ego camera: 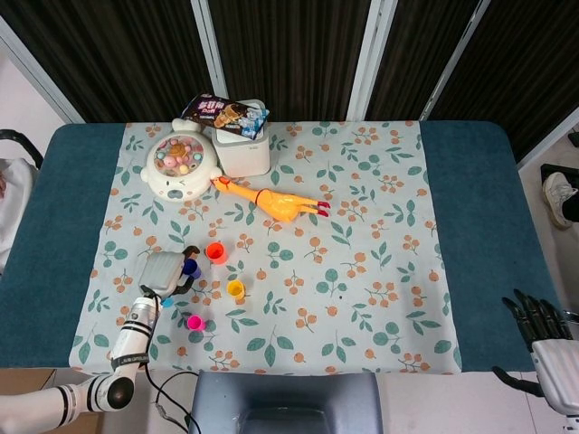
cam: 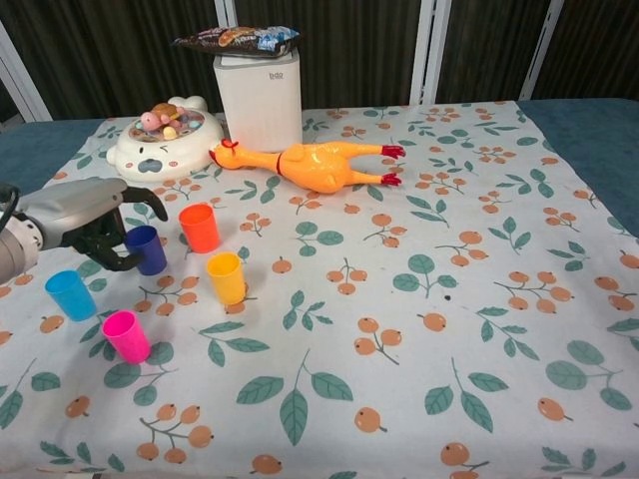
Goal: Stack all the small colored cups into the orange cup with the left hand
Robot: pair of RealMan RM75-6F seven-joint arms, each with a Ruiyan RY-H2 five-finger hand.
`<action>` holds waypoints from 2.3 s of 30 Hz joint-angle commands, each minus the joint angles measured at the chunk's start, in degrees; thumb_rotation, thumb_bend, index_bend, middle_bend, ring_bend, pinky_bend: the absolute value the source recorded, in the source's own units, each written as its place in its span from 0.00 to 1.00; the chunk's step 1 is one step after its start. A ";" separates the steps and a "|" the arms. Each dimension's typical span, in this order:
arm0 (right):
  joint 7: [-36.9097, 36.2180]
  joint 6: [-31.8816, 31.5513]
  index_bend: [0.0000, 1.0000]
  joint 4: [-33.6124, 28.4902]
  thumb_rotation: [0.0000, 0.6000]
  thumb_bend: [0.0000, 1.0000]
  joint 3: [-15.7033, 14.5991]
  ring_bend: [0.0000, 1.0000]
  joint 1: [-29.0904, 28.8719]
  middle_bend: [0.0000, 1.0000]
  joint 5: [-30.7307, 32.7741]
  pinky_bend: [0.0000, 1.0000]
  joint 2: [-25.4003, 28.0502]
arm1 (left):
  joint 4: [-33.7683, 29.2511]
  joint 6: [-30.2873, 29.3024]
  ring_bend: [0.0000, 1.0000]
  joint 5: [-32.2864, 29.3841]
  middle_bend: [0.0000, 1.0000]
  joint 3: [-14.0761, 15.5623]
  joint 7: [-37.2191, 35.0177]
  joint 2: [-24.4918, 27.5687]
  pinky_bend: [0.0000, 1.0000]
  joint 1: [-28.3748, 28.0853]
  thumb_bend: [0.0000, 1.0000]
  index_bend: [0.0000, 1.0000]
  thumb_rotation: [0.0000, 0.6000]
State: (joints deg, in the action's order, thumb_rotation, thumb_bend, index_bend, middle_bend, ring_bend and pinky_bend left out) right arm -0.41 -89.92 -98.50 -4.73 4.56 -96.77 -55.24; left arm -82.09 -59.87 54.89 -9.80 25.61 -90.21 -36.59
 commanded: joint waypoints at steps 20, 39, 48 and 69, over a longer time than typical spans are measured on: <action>-0.13 -0.16 0.00 -0.03 1.00 0.21 -0.01 0.00 0.04 0.00 -0.06 0.00 0.04 | 3.25 -0.20 1.00 1.32 1.00 0.33 -1.63 -0.84 1.00 0.43 0.36 0.48 1.00; -2.78 -0.56 0.00 0.24 1.00 0.21 0.00 0.00 -0.03 0.00 -0.10 0.00 1.05 | -8.63 -4.79 1.00 -0.18 1.00 -9.07 -1.09 2.61 1.00 -4.18 0.36 0.47 1.00; -4.02 -1.51 0.00 0.63 1.00 0.21 -0.12 0.00 0.36 0.00 -0.48 0.00 1.48 | -1.56 -4.30 1.00 -1.06 1.00 -5.67 1.75 -2.69 1.00 -5.44 0.36 0.46 1.00; -4.00 -1.59 0.00 0.72 1.00 0.21 -0.04 0.00 0.51 0.00 -0.28 0.00 1.52 | 0.72 -1.27 1.00 0.21 1.00 -3.81 -1.80 -2.06 1.00 -4.80 0.36 0.00 1.00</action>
State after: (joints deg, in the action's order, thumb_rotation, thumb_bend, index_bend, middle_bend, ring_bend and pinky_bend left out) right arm -4.41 -91.52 -97.78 -4.78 5.07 -97.04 -53.72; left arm -80.48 -60.71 54.17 -13.75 24.51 -92.84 -41.72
